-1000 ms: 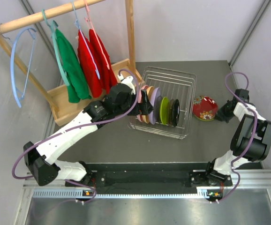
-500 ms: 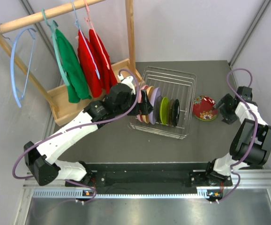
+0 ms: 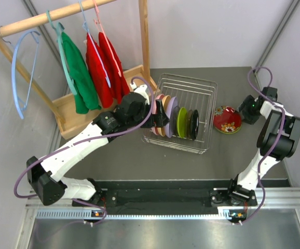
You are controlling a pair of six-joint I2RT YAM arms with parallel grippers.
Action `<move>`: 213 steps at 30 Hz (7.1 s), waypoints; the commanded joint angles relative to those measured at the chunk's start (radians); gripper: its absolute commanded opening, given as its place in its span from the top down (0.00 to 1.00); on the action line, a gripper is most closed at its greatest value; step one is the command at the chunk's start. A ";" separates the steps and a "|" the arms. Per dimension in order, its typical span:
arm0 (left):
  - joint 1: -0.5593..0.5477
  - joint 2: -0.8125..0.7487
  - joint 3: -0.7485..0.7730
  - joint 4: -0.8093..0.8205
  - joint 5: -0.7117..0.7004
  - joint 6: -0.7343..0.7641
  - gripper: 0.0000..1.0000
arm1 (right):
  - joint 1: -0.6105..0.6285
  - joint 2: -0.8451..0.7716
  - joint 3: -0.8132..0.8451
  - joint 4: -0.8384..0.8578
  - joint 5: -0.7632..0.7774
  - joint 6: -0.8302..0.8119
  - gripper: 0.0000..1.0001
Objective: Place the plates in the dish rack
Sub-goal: Pick up the plate at the center of the board.
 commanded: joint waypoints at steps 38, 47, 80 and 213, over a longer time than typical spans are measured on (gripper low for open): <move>0.014 -0.019 -0.067 0.112 0.067 -0.031 0.01 | -0.008 -0.311 -0.415 0.037 0.115 0.119 0.88; 0.014 0.009 -0.052 0.115 0.073 -0.029 0.01 | -0.008 -0.337 -0.438 0.107 0.076 0.136 0.62; 0.016 0.024 -0.037 0.106 0.073 -0.024 0.01 | -0.008 -0.452 -0.340 -0.032 0.153 0.104 1.00; 0.017 0.099 0.028 0.429 0.288 -0.146 0.01 | 0.065 -0.982 -0.296 0.031 -0.672 0.321 1.00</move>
